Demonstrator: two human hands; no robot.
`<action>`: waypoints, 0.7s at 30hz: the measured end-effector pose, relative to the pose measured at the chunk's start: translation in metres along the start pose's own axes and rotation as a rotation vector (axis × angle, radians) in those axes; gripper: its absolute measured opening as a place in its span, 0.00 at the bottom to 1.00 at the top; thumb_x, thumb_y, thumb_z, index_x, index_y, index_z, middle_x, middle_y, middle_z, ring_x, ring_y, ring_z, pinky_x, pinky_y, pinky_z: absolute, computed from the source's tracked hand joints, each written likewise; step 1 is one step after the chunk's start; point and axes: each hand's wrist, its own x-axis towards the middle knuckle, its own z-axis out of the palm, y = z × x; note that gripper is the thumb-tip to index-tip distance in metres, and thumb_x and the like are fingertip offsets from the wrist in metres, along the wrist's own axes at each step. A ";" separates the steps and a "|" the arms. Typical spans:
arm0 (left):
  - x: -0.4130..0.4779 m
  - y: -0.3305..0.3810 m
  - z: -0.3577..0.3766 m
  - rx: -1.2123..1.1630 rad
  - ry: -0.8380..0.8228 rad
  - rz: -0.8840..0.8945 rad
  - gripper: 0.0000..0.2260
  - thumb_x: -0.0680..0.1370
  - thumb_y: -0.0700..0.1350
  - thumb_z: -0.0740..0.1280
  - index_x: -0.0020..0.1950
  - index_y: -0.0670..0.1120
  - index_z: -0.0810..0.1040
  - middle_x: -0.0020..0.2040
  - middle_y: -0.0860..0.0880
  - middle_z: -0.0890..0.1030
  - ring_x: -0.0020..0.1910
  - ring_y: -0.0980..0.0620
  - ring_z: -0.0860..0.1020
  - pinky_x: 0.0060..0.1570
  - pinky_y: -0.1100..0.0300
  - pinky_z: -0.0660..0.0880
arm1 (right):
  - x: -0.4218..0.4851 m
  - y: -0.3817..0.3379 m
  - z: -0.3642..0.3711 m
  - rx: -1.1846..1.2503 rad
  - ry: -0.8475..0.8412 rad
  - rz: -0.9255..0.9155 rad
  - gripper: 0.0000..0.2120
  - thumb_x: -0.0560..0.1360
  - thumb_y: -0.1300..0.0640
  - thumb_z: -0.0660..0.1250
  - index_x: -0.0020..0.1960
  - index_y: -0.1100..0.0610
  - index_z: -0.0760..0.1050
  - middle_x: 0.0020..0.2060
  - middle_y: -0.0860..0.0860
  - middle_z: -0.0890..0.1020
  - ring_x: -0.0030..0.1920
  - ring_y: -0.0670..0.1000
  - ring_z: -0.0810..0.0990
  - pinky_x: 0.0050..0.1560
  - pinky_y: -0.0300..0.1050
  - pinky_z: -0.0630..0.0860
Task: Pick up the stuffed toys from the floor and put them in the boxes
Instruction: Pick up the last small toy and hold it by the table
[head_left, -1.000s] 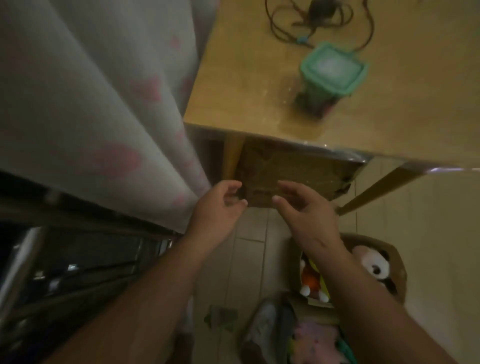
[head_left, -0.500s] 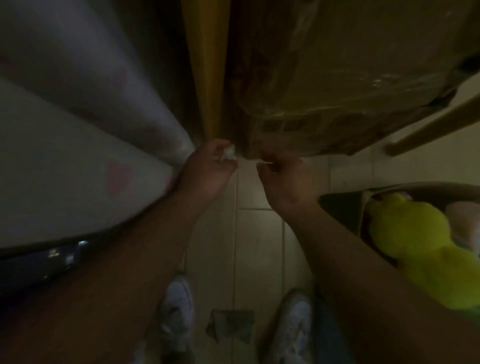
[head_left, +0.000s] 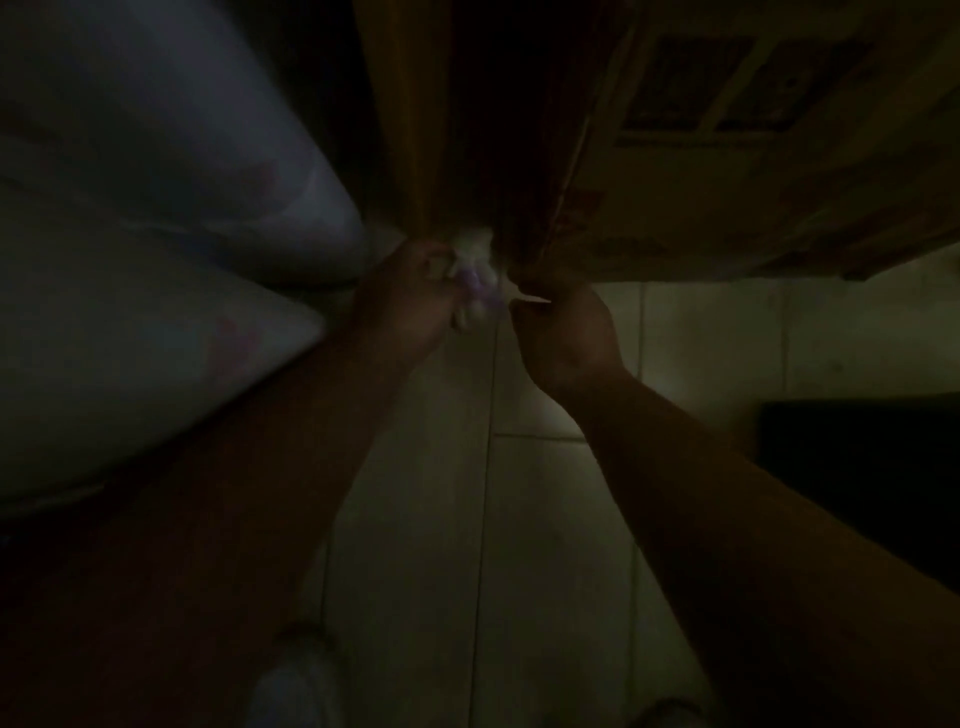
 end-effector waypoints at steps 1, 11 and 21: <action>0.008 -0.003 0.003 0.004 -0.005 0.005 0.17 0.73 0.43 0.71 0.60 0.54 0.75 0.50 0.54 0.77 0.51 0.54 0.76 0.52 0.64 0.74 | 0.011 0.006 0.008 0.001 0.001 -0.012 0.17 0.78 0.60 0.63 0.66 0.53 0.74 0.63 0.50 0.78 0.61 0.48 0.77 0.53 0.34 0.67; 0.012 -0.041 0.033 -0.081 -0.111 0.004 0.18 0.76 0.37 0.65 0.66 0.45 0.73 0.60 0.45 0.78 0.60 0.46 0.76 0.64 0.51 0.72 | 0.038 0.031 0.047 0.100 -0.126 -0.014 0.20 0.76 0.64 0.64 0.68 0.60 0.72 0.60 0.55 0.79 0.60 0.53 0.77 0.55 0.34 0.73; -0.105 0.043 -0.012 -0.285 -0.151 -0.039 0.21 0.73 0.31 0.65 0.61 0.51 0.74 0.59 0.46 0.78 0.56 0.48 0.78 0.45 0.59 0.74 | -0.079 -0.044 -0.045 0.121 -0.030 -0.022 0.16 0.78 0.60 0.62 0.65 0.53 0.75 0.57 0.47 0.80 0.57 0.45 0.77 0.43 0.27 0.69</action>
